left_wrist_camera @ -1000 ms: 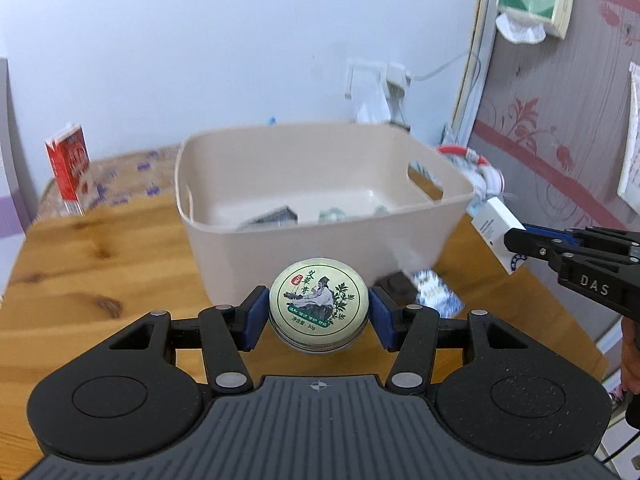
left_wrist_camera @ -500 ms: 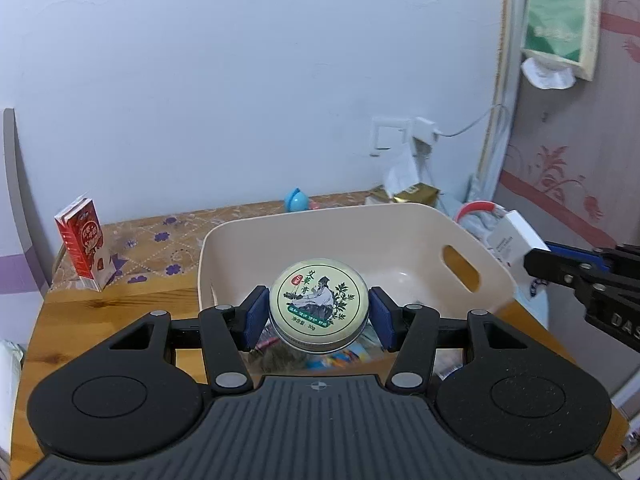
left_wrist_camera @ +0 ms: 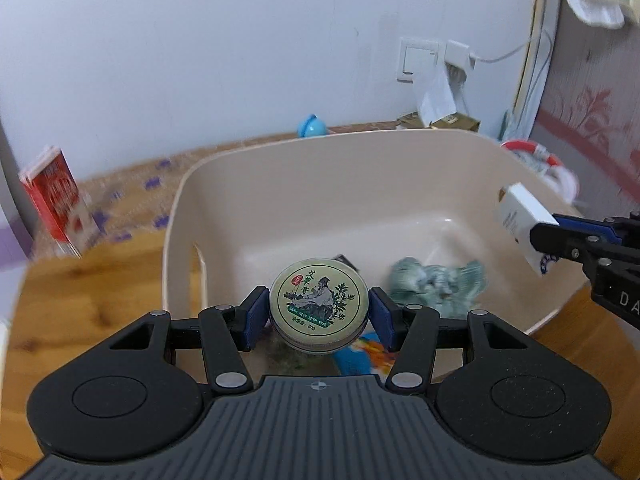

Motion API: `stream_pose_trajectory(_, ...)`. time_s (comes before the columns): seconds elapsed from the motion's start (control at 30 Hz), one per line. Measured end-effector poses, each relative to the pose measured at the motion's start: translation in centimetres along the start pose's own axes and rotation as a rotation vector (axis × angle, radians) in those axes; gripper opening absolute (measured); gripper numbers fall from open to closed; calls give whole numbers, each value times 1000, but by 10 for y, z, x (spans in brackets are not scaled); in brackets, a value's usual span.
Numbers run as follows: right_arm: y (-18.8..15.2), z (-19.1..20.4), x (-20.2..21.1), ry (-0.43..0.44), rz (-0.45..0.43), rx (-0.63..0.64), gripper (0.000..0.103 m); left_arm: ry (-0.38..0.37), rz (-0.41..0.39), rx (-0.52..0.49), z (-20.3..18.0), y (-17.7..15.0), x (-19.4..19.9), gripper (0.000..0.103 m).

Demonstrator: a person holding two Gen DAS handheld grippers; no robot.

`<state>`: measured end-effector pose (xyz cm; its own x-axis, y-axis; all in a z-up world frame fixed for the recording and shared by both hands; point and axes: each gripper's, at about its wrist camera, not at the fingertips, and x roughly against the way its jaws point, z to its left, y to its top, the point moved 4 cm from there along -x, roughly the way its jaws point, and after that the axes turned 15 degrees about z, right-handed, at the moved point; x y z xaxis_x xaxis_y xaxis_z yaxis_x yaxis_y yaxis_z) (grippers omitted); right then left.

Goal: Organize objects
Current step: 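Lift the tin and white box over the bin and release both, then grasp the wooden clip with the left gripper while the right grasps the tea box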

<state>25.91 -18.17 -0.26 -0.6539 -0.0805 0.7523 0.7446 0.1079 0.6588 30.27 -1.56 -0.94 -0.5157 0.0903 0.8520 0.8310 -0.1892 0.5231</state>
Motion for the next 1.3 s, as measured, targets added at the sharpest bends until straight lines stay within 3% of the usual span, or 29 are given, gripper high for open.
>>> stream_pose_trajectory(0.17,-8,-1,-13,6,53,2,15,-8,10,-3,-2,0,-2,56)
stream_pose_trajectory(0.23,-8,-2,-10,6,44,-3,25,-1,2,-2,-2,0,0,59)
stream_pose_trajectory(0.3,-9,-5,-3,10,15,-8,36,-1,-14,-2,-2,-1,7,71)
stream_pose_trajectory(0.37,-11,-7,5,7,-9,-9,45,-8,-32,1,-2,-2,15,75)
stream_pose_trajectory(0.53,-21,-12,29,0,-50,-15,68,-1,-77,-2,-4,-11,43,79)
stream_pose_trajectory(0.8,-54,-22,58,-5,-52,-40,92,0,-123,-1,-6,-48,82,84)
stream_pose_trajectory(1.03,-91,-26,59,-17,8,-48,100,-27,-99,-26,-11,-95,89,84)
stream_pose_trajectory(1.3,-126,-17,46,-26,90,-23,103,-51,2,-57,-18,-145,67,84)
